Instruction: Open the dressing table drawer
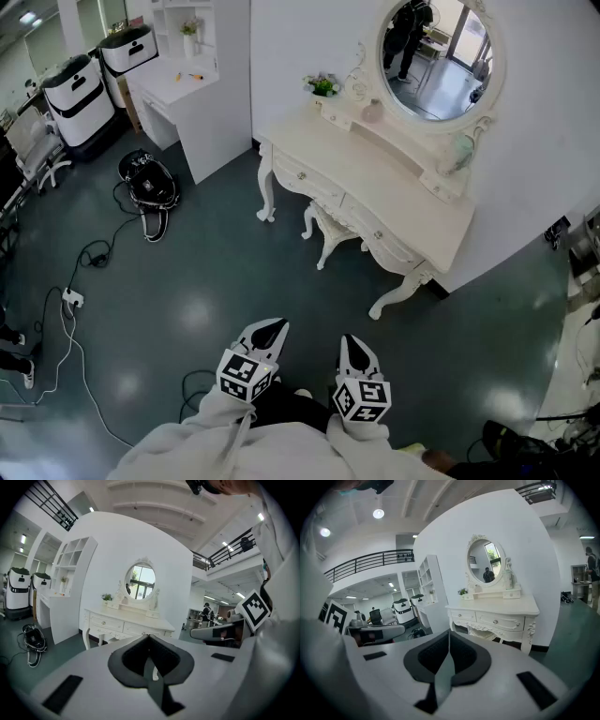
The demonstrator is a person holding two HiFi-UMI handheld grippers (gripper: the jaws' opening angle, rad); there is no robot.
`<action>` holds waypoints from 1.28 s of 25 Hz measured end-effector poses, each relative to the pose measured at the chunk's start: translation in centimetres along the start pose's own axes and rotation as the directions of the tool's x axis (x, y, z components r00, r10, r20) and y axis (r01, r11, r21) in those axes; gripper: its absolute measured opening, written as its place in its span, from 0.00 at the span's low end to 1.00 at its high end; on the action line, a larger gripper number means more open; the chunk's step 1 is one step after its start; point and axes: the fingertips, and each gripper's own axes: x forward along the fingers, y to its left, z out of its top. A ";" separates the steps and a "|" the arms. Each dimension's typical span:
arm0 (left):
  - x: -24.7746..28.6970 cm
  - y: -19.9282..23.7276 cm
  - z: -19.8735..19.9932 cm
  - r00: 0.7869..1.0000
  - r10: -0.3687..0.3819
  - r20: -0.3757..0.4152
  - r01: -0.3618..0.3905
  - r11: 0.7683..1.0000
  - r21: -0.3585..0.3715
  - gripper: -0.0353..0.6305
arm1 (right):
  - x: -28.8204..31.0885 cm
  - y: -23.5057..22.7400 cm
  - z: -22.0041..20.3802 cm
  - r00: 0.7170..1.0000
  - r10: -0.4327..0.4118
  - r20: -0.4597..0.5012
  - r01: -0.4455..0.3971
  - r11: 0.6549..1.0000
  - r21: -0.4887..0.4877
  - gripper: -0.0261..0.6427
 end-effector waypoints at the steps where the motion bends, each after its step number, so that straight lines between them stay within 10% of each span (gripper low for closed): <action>1: 0.0 -0.1 0.0 1.000 0.002 -0.002 -0.002 1.000 -0.001 0.08 | -0.1 -0.1 0.0 1.000 0.003 -0.002 -0.003 1.000 0.000 0.10; 32: 1.9 -6.1 -4.1 0.998 0.049 -0.035 -0.050 0.998 -0.040 0.08 | -4.3 -6.3 -3.9 1.000 -0.005 -0.024 0.006 0.999 0.039 0.10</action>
